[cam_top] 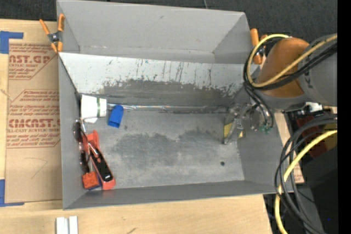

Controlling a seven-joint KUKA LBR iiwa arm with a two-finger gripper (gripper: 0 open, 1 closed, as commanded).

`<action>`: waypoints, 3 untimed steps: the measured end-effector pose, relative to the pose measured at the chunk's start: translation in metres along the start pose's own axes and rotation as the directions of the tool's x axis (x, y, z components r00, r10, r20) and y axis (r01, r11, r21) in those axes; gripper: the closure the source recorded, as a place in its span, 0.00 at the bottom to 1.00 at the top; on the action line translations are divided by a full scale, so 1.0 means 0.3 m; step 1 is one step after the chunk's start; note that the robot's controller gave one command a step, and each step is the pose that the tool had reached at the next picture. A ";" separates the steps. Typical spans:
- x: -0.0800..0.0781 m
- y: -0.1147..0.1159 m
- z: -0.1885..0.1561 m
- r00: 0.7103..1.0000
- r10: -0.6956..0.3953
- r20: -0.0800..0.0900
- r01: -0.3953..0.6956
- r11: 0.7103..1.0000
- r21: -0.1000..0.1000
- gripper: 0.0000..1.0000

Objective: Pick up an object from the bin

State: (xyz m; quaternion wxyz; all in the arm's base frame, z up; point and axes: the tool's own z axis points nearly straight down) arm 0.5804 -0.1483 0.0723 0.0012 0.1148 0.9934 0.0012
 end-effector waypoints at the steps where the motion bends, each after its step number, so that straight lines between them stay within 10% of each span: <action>1: 0.000 0.000 0.000 1.000 0.000 0.000 0.000 1.000 0.000 1.00; 3: 0.078 -0.007 -0.362 0.999 -0.052 -0.003 0.052 0.999 0.000 1.00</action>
Offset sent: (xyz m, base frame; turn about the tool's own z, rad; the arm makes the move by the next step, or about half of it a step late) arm -0.0145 0.0041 0.0695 0.0101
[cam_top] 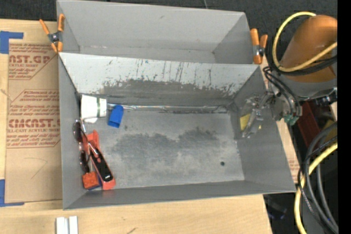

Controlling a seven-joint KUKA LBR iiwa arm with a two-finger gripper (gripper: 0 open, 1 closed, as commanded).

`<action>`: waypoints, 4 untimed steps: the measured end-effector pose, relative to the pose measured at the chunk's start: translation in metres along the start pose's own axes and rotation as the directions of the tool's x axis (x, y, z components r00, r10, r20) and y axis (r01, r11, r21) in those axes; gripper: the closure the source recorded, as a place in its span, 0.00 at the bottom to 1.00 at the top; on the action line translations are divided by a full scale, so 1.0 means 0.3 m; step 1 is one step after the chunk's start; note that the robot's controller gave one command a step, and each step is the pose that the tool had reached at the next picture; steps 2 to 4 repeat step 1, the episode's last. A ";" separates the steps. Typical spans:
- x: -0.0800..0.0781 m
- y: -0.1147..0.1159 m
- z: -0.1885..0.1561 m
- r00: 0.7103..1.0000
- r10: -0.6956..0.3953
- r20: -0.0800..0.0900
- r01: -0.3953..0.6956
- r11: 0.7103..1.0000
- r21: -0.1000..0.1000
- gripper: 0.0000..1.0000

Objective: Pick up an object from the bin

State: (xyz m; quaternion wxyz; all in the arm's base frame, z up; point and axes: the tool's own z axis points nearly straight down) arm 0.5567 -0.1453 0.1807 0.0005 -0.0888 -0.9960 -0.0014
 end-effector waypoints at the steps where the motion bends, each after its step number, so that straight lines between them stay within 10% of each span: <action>1: 0.010 0.005 -0.174 0.996 -0.094 0.001 0.094 0.996 0.000 1.00; 4: 0.010 0.005 -0.174 0.996 -0.094 0.001 0.094 0.996 0.000 1.00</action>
Offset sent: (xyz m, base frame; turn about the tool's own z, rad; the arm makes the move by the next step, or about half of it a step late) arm 0.0287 0.0576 0.1175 -0.0115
